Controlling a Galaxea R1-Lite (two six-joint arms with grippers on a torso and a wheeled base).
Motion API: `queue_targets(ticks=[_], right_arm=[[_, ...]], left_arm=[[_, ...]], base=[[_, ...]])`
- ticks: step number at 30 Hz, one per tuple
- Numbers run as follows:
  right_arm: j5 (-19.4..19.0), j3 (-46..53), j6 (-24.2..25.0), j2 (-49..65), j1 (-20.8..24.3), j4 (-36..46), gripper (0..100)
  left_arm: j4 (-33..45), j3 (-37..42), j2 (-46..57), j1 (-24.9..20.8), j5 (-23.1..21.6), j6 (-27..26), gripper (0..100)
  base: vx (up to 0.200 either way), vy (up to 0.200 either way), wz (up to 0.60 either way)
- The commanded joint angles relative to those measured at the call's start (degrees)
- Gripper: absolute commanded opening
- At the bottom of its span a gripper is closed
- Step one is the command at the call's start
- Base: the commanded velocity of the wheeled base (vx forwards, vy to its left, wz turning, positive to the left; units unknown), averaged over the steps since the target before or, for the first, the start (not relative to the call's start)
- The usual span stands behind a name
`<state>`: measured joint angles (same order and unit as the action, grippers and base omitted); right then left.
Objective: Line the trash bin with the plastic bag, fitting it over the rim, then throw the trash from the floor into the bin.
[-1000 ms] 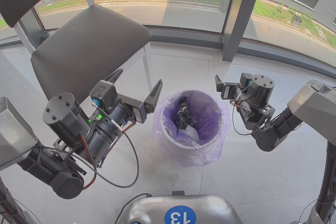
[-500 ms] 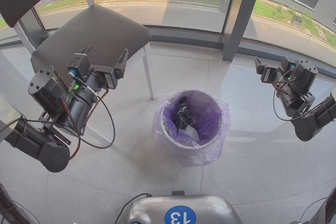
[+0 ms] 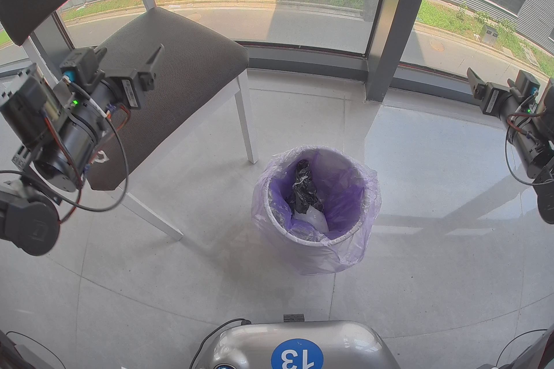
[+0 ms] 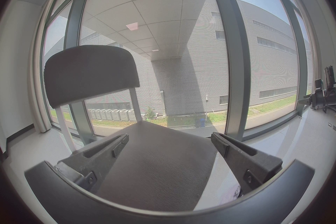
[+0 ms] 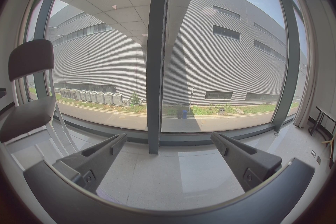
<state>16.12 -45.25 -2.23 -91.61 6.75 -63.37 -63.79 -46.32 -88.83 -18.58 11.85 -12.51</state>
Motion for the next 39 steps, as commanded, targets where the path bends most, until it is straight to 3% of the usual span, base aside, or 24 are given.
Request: queue_targets(ticks=[1,8,18,21,26,30,34,37,39], right_arm=[[-0.56,-7.57,0.03,7.24,-0.25,7.12,100],[-0.91,-13.55,0.03,13.74,0.45,16.17,100],[-2.05,-14.07,-0.23,27.89,1.77,31.46,100],[-1.70,-15.22,-0.23,35.19,1.77,40.52,100],[-1.35,-15.22,-0.14,42.13,1.24,48.25,100],[1.81,-15.39,-0.14,47.84,1.16,55.37,100],[3.84,-15.92,-0.41,52.24,1.16,59.59,100],[4.63,-16.10,-1.20,57.07,-0.07,65.83,100],[5.07,-16.27,-1.28,59.44,-1.04,68.90,100]], left_arm=[[7.98,-6.76,8.59,4.69,-0.34,2.93,100],[19.32,-12.30,14.21,6.63,-0.51,4.16,100],[32.94,-14.06,28.01,5.83,-0.42,3.45,100],[38.92,-13.18,35.92,3.90,0.46,3.54,100],[46.48,-13.44,43.04,4.08,0.89,3.37,100],[55.36,-15.20,48.75,4.34,1.07,2.75,100],[61.07,-17.48,51.74,5.13,4.59,2.75,100],[62.83,-19.51,53.06,5.83,11.62,2.66,100],[63.71,-20.82,53.76,5.92,13.90,2.49,100]], base=[[0.000,0.000,0.00],[0.000,0.000,0.00],[0.000,0.000,0.00],[0.000,0.000,0.00],[0.000,0.000,0.00],[0.000,0.000,0.00],[0.000,0.000,0.00],[0.000,0.000,0.00],[0.000,0.000,0.00]])
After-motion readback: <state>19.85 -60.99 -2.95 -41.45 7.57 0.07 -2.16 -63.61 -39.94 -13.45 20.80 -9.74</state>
